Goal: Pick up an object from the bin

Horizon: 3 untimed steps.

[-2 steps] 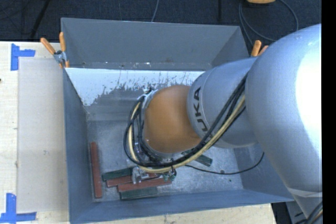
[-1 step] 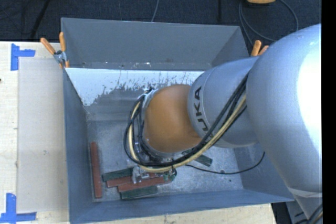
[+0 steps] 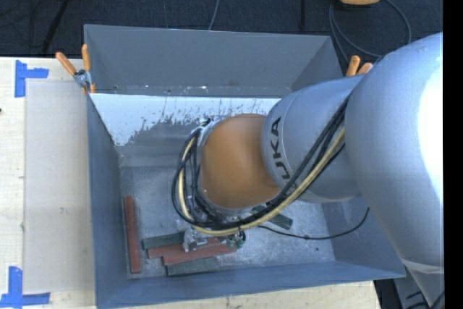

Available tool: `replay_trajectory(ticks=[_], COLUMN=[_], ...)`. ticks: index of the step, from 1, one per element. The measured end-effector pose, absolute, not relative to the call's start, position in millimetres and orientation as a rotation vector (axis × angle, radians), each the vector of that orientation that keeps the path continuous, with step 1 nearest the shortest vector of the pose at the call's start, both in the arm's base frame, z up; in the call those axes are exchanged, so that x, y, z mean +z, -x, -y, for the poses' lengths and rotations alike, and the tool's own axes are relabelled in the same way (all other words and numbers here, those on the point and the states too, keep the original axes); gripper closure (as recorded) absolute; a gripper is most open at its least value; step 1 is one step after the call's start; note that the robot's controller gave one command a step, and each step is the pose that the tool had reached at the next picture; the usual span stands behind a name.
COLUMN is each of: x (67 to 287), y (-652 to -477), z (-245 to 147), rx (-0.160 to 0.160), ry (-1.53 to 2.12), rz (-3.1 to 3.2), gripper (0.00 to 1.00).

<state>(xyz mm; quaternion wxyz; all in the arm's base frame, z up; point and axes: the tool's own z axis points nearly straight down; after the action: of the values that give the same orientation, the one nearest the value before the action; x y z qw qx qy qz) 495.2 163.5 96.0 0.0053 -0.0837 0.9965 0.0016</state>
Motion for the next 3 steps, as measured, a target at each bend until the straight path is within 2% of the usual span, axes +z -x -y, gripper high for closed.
replay_trajectory(ticks=[2,3], x=[119,141], y=[-493.4,-492.7], z=[-163,-163], rx=[-0.001,-0.002], ry=[0.261,0.263], rz=[-3.133,-3.135], gripper=[1.0,1.0])
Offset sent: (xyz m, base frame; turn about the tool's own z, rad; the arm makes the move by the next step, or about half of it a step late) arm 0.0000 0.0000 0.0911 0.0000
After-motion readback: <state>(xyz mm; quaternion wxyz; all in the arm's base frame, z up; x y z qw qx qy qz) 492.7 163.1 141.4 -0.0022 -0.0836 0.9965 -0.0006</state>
